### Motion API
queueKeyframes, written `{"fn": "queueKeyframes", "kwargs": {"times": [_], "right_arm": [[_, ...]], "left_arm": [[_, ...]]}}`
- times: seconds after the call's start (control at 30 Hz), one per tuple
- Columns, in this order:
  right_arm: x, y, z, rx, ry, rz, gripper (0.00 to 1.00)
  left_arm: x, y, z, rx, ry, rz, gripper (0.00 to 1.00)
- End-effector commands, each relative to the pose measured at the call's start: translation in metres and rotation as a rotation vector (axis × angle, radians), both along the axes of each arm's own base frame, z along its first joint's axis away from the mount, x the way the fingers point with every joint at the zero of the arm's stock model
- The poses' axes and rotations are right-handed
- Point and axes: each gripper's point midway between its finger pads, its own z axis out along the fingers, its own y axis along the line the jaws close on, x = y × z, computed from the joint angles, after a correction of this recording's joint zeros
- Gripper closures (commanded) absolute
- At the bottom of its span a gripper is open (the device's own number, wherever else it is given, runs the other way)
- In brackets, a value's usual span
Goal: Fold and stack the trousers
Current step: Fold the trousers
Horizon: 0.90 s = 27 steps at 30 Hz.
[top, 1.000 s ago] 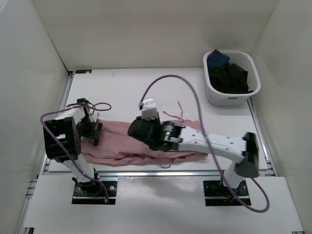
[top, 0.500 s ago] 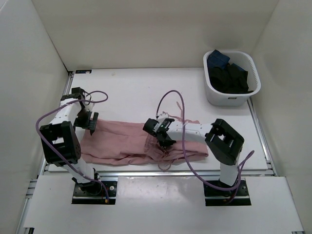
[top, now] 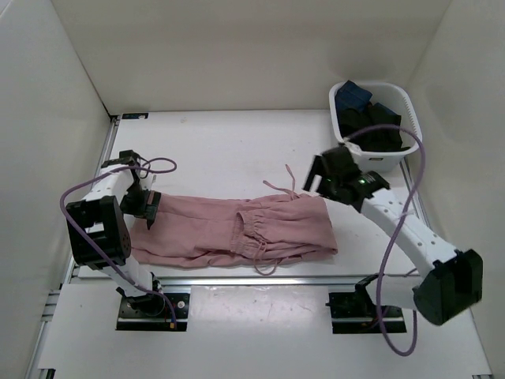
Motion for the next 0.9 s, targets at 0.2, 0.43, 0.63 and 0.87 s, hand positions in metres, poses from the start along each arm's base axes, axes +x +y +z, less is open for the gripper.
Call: {"fn": "queueKeyframes", "kwargs": {"times": [0.2, 0.43, 0.63, 0.87], "right_arm": [[-0.029, -0.015, -0.087, 0.489, 0.180, 0.194, 0.02], [-0.054, -0.006, -0.112, 0.657, 0.256, 0.237, 0.13], [-0.065, -0.007, -0.130, 0.690, 0.355, 0.236, 0.57], [-0.056, -0.070, -0.099, 0.564, 0.360, 0.060, 1.00]], "left_arm": [[-0.002, 0.003, 0.003, 0.009, -0.028, 0.006, 0.00], [-0.017, 0.009, -0.014, 0.001, 0.018, 0.041, 0.00], [-0.020, 0.005, -0.018, -0.021, 0.027, 0.031, 0.00], [-0.015, 0.003, -0.005, -0.036, 0.012, 0.021, 0.00]]}}
